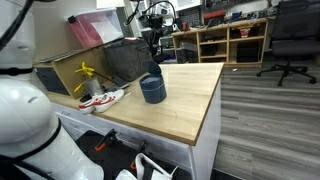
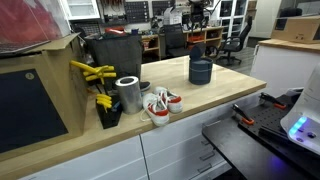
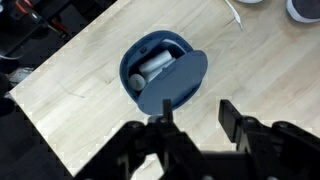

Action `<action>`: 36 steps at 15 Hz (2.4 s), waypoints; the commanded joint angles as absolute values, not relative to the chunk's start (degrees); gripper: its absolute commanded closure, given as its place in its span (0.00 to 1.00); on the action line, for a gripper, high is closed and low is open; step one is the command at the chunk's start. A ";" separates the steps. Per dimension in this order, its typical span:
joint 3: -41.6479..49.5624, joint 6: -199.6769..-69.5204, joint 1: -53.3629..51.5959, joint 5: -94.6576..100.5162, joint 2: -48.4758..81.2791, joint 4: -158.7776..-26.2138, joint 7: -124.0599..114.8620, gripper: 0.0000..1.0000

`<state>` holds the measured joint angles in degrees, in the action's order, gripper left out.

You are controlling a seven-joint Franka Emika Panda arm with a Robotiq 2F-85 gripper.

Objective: Close the dark grey container.

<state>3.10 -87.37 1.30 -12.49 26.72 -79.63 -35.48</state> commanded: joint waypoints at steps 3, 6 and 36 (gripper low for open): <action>3.06 -91.45 0.29 -18.76 22.98 -85.36 -40.82 0.91; 2.96 -93.74 0.03 -19.75 22.02 -87.13 -40.80 1.00; 3.22 -94.37 -2.21 -3.92 18.64 -94.78 -36.30 1.00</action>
